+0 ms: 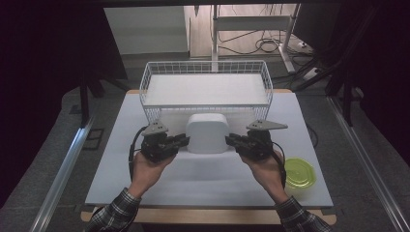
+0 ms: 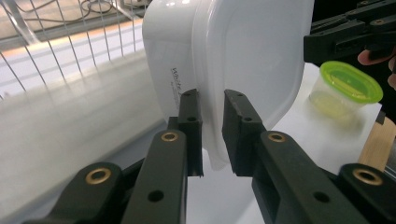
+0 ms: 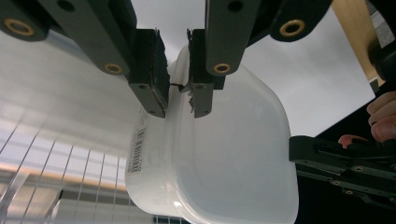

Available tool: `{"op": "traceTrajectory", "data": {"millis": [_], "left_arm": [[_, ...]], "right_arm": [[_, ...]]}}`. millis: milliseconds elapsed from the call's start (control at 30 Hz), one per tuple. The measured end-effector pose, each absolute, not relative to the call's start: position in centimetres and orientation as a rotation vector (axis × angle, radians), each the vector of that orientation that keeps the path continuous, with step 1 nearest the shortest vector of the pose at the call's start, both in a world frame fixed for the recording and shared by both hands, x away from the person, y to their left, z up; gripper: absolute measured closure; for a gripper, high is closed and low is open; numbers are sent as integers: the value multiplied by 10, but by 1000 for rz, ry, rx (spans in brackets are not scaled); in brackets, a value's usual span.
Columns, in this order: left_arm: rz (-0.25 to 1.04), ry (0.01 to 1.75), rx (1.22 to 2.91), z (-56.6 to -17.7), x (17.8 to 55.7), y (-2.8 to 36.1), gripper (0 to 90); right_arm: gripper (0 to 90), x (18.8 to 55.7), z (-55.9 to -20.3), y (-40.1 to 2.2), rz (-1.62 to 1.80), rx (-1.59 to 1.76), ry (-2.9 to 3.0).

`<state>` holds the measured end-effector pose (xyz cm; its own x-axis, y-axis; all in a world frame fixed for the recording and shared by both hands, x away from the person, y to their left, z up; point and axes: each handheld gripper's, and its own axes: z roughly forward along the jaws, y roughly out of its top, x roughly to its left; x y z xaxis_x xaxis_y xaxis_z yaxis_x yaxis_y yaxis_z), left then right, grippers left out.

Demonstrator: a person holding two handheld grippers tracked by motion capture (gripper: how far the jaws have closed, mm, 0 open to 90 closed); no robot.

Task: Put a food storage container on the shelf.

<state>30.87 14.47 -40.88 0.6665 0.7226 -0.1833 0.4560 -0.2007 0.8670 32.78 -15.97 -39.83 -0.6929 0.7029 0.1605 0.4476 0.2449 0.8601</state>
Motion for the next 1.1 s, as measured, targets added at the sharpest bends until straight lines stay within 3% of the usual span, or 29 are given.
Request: {"op": "traceTrajectory", "data": {"millis": [1100], "left_arm": [[401,905,1737,-322,346,163,792]], "right_arm": [[780,369,-308,-140,1490,977,2160]]}}
